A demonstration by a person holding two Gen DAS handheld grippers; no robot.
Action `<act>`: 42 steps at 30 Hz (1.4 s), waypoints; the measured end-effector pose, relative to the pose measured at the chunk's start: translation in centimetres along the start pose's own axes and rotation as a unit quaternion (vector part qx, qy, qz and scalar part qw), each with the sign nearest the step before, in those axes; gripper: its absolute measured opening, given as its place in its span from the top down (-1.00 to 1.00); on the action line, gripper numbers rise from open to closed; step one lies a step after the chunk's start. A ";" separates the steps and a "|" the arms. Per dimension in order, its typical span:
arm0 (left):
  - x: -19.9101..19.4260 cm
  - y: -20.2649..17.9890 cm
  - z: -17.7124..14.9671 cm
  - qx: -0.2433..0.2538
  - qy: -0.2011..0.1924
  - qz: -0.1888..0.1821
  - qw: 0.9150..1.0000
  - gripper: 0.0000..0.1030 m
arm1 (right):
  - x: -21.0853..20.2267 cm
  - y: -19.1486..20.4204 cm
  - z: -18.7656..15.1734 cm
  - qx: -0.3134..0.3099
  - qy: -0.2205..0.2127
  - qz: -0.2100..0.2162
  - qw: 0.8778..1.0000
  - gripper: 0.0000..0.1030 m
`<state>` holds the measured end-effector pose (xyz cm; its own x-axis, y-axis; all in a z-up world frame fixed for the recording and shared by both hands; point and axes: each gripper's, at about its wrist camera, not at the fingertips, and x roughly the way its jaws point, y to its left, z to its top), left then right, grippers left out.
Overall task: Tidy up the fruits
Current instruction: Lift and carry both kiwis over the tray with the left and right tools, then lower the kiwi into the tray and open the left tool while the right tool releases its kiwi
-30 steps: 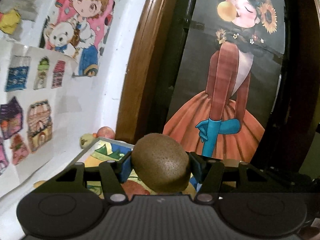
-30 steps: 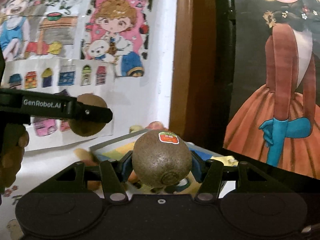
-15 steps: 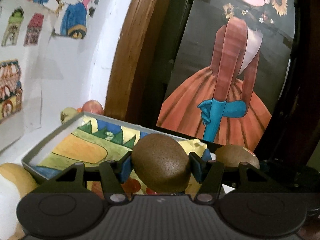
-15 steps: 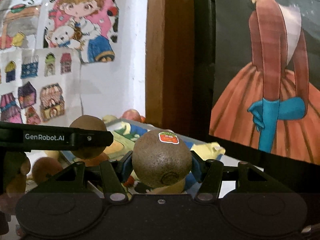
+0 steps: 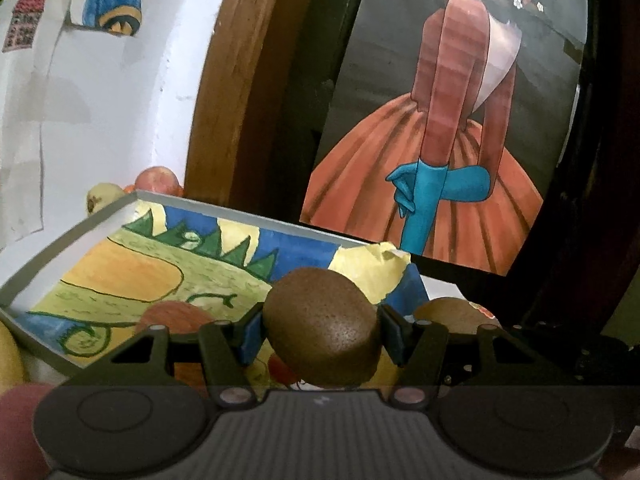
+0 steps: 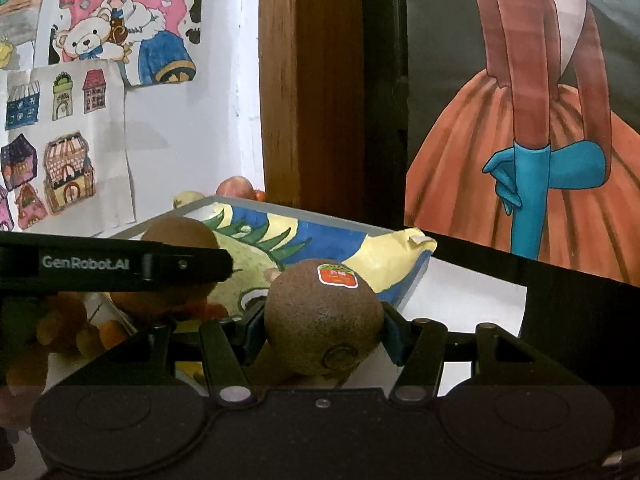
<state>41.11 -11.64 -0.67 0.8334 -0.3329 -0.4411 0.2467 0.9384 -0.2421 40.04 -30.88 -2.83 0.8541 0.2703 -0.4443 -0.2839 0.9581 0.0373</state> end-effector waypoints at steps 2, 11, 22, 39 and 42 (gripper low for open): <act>0.5 0.0 -0.2 -0.001 0.005 0.000 1.000 -0.23 | 0.3 0.0 -0.2 0.001 0.002 0.000 1.000 -0.15; 1.7 -0.4 -0.9 0.015 0.016 -0.005 1.000 -0.23 | 0.4 0.1 -0.7 -0.001 -0.001 -0.005 1.000 -0.15; 1.8 -0.9 -1.3 0.030 0.018 -0.001 0.999 -0.23 | 0.3 0.4 -1.2 -0.009 -0.006 -0.011 1.000 -0.16; 1.6 -0.7 -1.3 0.015 0.015 -0.002 1.000 -0.23 | 0.3 0.7 -1.3 -0.014 -0.004 -0.014 1.000 -0.22; 1.1 -0.8 -1.1 0.016 0.008 0.000 1.000 -0.24 | 0.3 0.7 -1.4 -0.014 -0.004 -0.015 1.000 -0.23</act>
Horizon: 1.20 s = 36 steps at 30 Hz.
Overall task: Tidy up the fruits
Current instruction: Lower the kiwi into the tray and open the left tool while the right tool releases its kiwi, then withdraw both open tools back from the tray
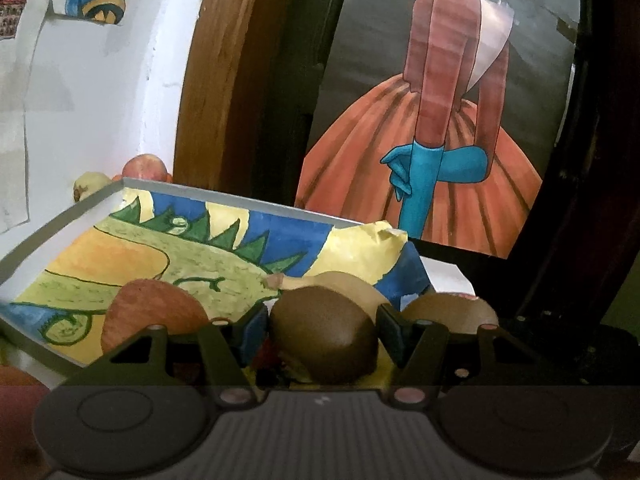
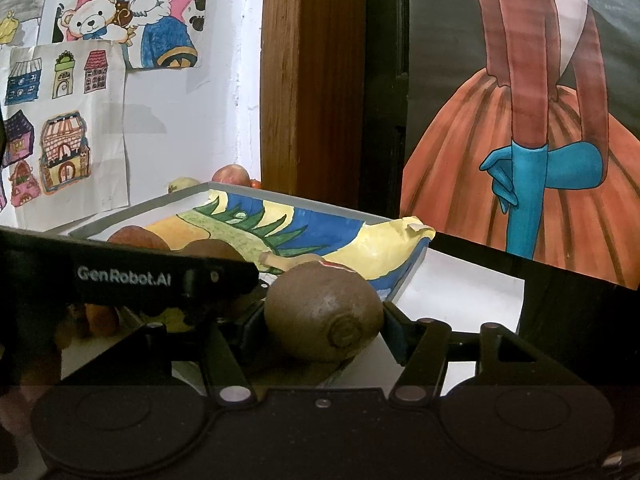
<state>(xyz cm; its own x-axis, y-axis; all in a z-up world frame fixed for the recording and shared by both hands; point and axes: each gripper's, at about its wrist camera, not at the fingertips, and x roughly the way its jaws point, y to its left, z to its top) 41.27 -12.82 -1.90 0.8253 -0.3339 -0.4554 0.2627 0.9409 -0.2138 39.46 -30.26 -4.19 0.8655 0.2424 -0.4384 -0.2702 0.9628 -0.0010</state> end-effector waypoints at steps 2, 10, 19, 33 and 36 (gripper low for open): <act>-0.4 0.0 0.2 0.001 -0.006 0.000 1.000 -0.28 | -0.1 0.0 -0.1 0.000 0.001 -0.001 1.000 -0.25; -2.3 -0.3 0.5 0.001 -0.022 0.003 1.000 -0.48 | -1.2 0.2 0.0 0.001 -0.007 -0.001 1.000 -0.54; -5.7 -0.6 0.8 0.001 -0.048 0.010 0.999 -0.85 | -3.3 0.7 0.2 0.005 -0.012 0.000 1.000 -0.72; -14.4 0.0 0.7 -0.008 -0.097 0.027 0.995 -0.99 | -11.3 3.5 1.0 0.004 -0.070 0.008 0.998 -0.98; -17.3 0.8 0.8 -0.013 -0.112 0.034 0.993 -0.99 | -13.2 4.4 1.3 0.002 -0.080 0.012 0.997 -0.99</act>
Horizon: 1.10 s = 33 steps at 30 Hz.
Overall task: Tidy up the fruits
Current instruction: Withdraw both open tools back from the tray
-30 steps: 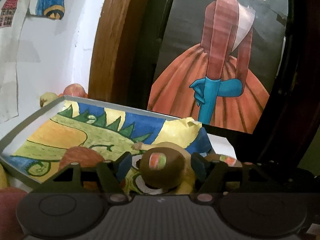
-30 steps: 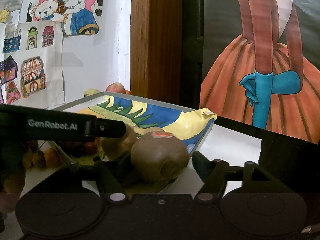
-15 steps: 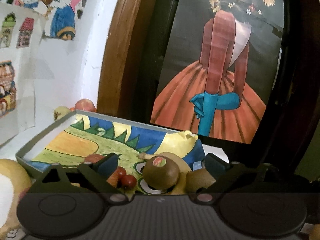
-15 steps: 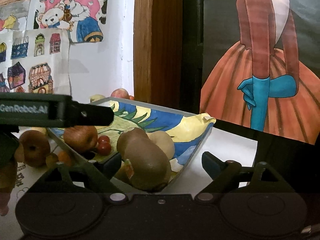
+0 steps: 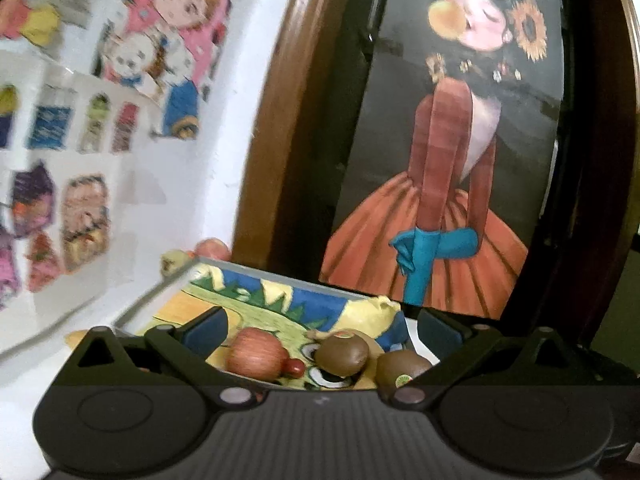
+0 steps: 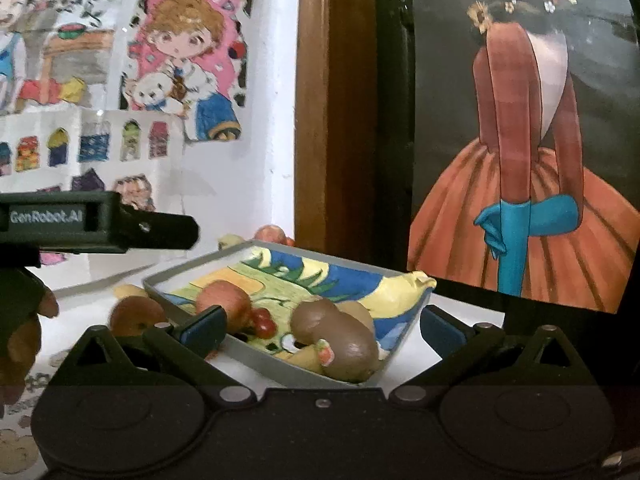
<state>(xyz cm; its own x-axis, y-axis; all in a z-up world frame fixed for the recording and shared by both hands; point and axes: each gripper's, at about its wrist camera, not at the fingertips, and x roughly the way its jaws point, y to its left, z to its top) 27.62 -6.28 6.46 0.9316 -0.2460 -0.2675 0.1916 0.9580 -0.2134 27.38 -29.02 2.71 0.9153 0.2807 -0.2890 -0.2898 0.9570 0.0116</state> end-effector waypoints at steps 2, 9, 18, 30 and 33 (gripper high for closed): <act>-1.7 0.7 0.5 0.000 -0.010 0.007 1.000 -0.99 | -1.2 0.7 0.3 0.000 -0.006 0.006 1.000 -0.99; -7.7 4.2 1.0 0.010 -0.022 0.054 0.998 -0.99 | -4.7 4.0 0.0 -0.022 0.001 0.023 1.000 -0.99; -13.2 8.4 -0.7 0.006 -0.005 0.097 0.995 -0.99 | -7.3 8.8 -1.4 -0.035 0.033 0.061 0.997 -0.99; -15.5 11.4 -4.2 0.013 0.029 0.110 0.993 -1.00 | -6.0 13.1 -3.6 -0.070 0.105 0.095 0.988 -0.99; -15.3 11.8 -4.7 0.014 0.037 0.109 0.993 -0.99 | -5.2 13.4 -3.9 -0.075 0.118 0.093 0.986 -0.99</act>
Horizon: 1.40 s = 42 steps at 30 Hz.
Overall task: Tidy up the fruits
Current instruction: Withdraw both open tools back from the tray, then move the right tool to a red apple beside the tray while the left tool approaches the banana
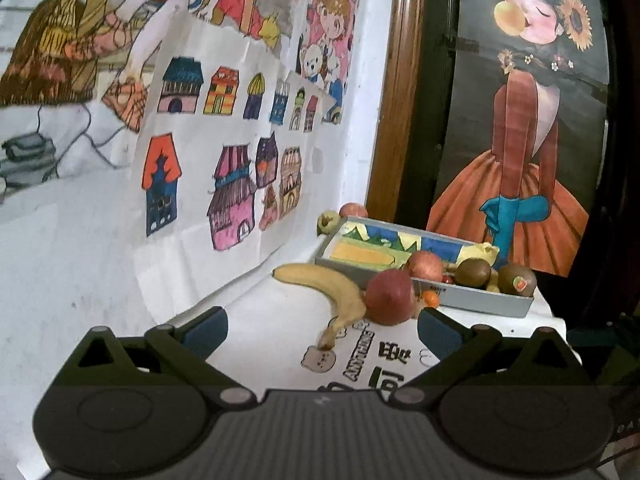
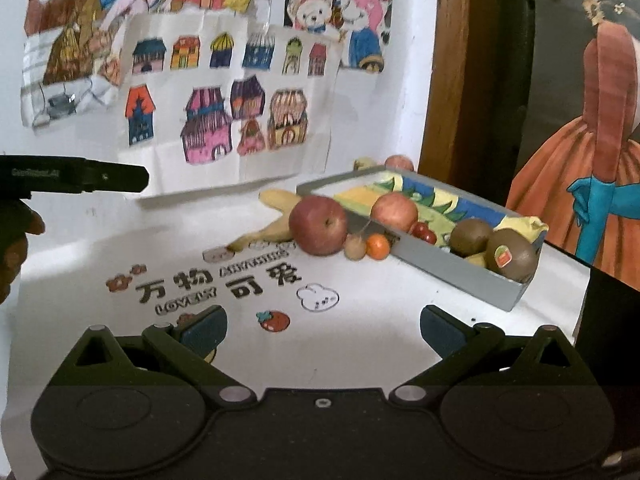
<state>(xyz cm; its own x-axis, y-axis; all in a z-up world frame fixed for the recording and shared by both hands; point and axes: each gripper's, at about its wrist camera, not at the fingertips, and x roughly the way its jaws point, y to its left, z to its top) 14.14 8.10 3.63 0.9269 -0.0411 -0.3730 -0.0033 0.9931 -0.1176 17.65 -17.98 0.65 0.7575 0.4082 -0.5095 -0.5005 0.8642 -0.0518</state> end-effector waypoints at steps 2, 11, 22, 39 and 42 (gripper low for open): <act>0.3 0.2 0.0 0.003 0.005 0.002 1.000 -0.99 | 0.6 0.1 0.1 -0.002 0.007 -0.001 1.000 -0.99; 2.6 1.0 0.6 0.016 0.027 0.026 0.999 -1.00 | 3.8 -0.5 2.3 -0.024 0.012 0.003 1.000 -0.99; 5.1 0.9 3.2 0.032 0.019 0.039 0.999 -1.00 | 7.8 -1.6 6.2 -0.023 -0.022 -0.016 0.999 -0.99; 15.0 1.0 2.2 0.031 0.078 0.039 0.996 -0.99 | 16.4 -2.7 7.2 -0.035 0.010 0.052 0.998 -0.93; 15.7 1.0 2.1 0.031 0.083 0.040 0.995 -0.99 | 17.6 -2.9 7.2 -0.044 0.012 0.063 0.997 -0.79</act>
<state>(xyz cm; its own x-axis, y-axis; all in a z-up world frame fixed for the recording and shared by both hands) 29.50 8.65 -0.45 0.8500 0.0267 -0.5261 -0.0471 0.9986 -0.0254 35.48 -11.13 -1.96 0.6762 0.5044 -0.5369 -0.6269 0.7768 -0.0597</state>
